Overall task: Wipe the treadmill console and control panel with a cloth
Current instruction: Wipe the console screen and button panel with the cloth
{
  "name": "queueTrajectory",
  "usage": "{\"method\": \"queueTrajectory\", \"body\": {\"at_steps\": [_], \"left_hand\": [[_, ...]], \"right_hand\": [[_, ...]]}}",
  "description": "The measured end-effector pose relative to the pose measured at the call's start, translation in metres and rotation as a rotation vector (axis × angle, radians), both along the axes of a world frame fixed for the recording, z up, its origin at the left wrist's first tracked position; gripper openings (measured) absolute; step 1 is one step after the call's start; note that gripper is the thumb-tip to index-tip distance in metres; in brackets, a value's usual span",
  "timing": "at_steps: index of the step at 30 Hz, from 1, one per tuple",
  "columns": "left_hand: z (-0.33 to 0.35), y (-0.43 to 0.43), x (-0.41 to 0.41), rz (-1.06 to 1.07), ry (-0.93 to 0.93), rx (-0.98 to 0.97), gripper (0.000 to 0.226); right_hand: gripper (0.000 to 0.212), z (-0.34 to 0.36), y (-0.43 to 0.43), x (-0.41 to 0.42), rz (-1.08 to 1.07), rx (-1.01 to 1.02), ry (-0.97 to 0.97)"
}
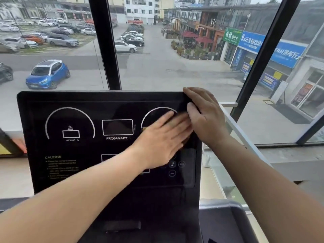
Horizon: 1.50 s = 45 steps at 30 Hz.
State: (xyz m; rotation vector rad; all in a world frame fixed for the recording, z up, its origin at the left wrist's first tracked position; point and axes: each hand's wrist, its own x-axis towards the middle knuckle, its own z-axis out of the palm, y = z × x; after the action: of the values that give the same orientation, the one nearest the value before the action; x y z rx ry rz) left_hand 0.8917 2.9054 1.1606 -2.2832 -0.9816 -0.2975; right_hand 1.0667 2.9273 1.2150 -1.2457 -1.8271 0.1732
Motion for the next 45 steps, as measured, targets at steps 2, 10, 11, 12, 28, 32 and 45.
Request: {"method": "queueTrajectory", "body": {"at_steps": [2,10,11,12,28,32,45], "left_hand": [[0.021,0.011,0.007,0.157,-0.191,0.025,0.063],[-0.086,-0.062,0.035,0.080,0.041,-0.138,0.068],[-0.086,-0.061,0.030,0.034,0.120,-0.137,0.067],[-0.080,-0.056,0.026,0.015,0.166,-0.110,0.065],[-0.097,-0.061,0.029,0.047,0.097,-0.095,0.063],[-0.090,-0.063,0.044,0.303,-0.341,-0.122,0.068],[-0.136,-0.113,-0.057,0.193,-0.045,-0.129,0.061]], "right_hand": [[0.044,0.001,0.001,0.003,0.036,-0.010,0.030],[0.052,-0.038,-0.044,0.038,-0.029,-0.134,0.058],[0.052,-0.051,-0.052,0.043,-0.034,-0.193,0.099],[0.052,-0.063,-0.058,0.047,-0.029,-0.262,0.140],[0.026,-0.120,-0.115,0.050,-0.090,-0.502,0.266],[0.031,-0.125,-0.122,0.043,-0.103,-0.505,0.344],[0.022,-0.141,-0.142,0.040,-0.099,-0.487,0.171]]}}
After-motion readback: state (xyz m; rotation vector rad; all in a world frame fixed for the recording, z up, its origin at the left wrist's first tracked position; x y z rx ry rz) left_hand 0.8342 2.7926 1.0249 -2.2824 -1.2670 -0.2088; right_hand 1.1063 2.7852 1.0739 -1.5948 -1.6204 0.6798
